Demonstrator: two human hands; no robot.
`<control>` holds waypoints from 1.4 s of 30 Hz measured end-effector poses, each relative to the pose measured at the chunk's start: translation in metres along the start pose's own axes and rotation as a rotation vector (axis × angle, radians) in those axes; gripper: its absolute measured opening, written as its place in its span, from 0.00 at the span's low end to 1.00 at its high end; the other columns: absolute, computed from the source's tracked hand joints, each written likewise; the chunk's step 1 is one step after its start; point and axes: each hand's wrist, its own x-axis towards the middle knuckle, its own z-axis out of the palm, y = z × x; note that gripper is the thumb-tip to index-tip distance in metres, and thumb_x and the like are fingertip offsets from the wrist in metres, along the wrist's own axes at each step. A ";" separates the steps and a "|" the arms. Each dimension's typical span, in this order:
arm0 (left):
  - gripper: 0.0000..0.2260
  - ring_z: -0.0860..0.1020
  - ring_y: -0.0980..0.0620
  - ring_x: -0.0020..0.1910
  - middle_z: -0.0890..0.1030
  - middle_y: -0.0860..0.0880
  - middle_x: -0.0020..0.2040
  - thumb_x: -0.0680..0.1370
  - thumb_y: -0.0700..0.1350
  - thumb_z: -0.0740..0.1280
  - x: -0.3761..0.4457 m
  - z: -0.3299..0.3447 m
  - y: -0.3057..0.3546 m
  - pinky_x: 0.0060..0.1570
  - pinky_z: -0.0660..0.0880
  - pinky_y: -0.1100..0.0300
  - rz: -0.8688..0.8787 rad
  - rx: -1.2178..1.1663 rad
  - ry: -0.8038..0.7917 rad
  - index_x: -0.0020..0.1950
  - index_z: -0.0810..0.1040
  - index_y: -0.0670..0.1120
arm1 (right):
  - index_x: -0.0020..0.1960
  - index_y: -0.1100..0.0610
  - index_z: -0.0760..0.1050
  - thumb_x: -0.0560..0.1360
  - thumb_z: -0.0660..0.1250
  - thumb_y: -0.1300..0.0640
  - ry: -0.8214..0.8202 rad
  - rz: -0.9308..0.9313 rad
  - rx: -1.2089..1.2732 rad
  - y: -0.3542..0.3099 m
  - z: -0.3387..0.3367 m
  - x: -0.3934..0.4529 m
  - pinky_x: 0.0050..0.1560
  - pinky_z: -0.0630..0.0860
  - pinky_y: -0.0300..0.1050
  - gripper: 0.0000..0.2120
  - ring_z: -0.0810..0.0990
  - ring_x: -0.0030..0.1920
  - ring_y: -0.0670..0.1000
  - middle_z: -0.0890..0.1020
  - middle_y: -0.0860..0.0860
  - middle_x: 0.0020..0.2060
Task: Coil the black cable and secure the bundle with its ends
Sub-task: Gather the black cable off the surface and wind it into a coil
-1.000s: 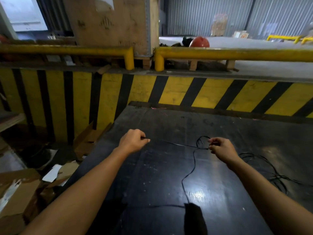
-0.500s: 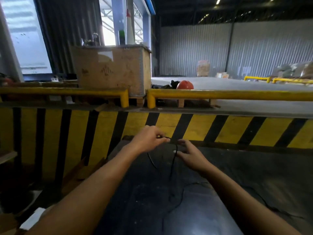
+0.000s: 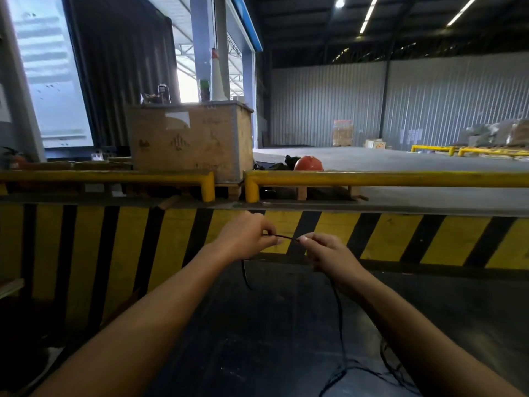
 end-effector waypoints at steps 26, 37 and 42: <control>0.21 0.68 0.62 0.66 0.84 0.51 0.54 0.82 0.47 0.55 0.042 0.023 0.010 0.66 0.57 0.59 -0.095 -0.778 0.124 0.75 0.58 0.51 | 0.43 0.42 0.72 0.79 0.57 0.50 -0.401 -0.120 -0.513 0.065 -0.027 0.003 0.42 0.71 0.38 0.09 0.76 0.39 0.41 0.76 0.44 0.39; 0.16 0.69 0.46 0.70 0.70 0.46 0.71 0.80 0.58 0.52 0.025 0.035 0.008 0.65 0.66 0.37 -0.264 -0.877 -0.662 0.67 0.68 0.64 | 0.50 0.53 0.78 0.78 0.61 0.51 0.282 -0.386 -0.530 0.012 -0.104 0.059 0.38 0.73 0.41 0.09 0.78 0.41 0.45 0.80 0.46 0.38; 0.20 0.63 0.39 0.73 0.71 0.45 0.70 0.78 0.58 0.53 0.021 0.040 0.028 0.63 0.61 0.28 -0.078 -1.573 -0.970 0.71 0.65 0.62 | 0.48 0.50 0.75 0.79 0.56 0.50 0.253 -0.215 -0.463 0.041 -0.080 0.060 0.40 0.76 0.44 0.09 0.79 0.42 0.50 0.80 0.52 0.42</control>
